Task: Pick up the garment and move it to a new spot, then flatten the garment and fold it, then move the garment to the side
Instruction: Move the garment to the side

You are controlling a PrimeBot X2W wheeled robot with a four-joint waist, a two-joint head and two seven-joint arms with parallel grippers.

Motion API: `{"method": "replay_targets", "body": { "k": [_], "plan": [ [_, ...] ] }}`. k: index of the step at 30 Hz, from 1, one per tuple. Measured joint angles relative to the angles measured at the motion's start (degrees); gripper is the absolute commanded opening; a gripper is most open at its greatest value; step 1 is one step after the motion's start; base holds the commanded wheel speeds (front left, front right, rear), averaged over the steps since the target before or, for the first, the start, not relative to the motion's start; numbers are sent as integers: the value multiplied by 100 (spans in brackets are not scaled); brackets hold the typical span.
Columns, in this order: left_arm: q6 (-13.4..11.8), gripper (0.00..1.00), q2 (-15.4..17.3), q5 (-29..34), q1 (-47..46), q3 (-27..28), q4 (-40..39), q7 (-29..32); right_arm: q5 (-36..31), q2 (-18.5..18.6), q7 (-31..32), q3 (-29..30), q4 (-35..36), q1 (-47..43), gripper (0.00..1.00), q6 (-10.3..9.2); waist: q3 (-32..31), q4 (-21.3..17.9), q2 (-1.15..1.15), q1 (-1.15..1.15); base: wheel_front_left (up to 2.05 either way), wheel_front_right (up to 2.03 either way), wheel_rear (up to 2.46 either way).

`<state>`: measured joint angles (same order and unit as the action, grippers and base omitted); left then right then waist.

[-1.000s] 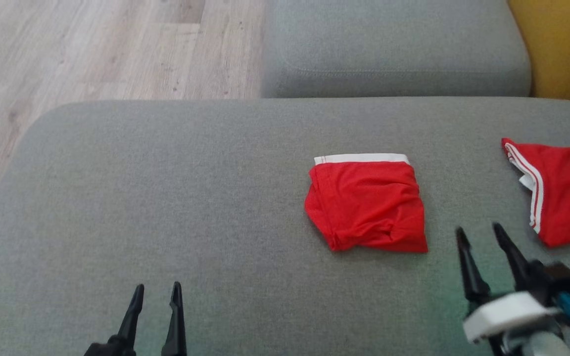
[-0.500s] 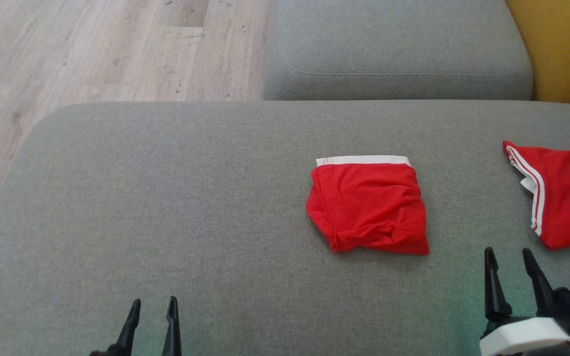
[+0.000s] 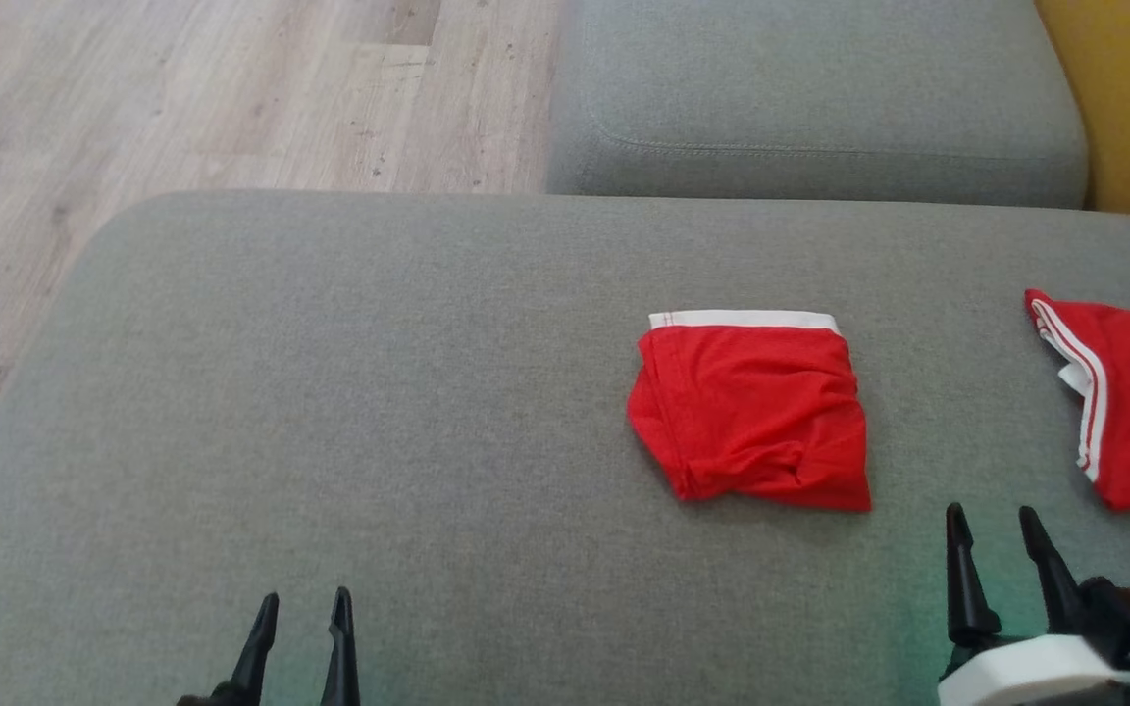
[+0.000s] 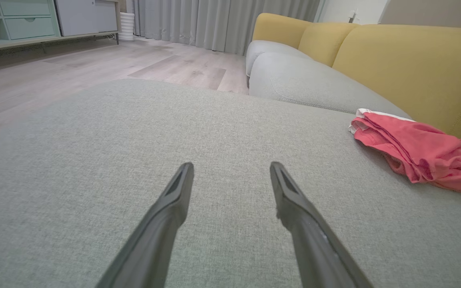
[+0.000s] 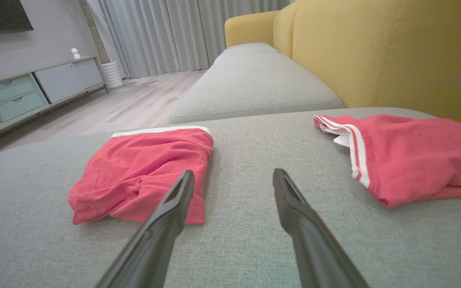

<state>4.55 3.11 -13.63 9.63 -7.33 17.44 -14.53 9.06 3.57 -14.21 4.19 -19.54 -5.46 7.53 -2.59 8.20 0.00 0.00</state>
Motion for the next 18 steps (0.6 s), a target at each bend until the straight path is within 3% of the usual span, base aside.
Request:
{"method": "replay_targets", "body": {
  "k": [4, 10, 14, 18],
  "plan": [
    [-1, 100, 0, 0, -1, -10, -14, 0, 450, 20, 179, -62, -124, 145, 100, 0, 32, 61, 0, 0, 0, 0, 0],
    [-2, 100, 0, -56, -38, -191, -92, 0, 1586, 222, 1701, -37, 224, 1158, 100, 0, 233, 212, 0, 0, 0, 0, 0],
    [-9, 100, 0, -120, -184, -365, -97, 0, 1651, 383, 2742, 114, 97, 1832, 100, 0, 431, 368, 0, 0, 0, 0, 0],
    [-8, 100, -1, -177, -377, -515, -76, 1, 1430, 353, 3343, 564, -669, 2419, 100, 0, 637, 566, 0, 2, 0, 0, 0]
  ]
}}
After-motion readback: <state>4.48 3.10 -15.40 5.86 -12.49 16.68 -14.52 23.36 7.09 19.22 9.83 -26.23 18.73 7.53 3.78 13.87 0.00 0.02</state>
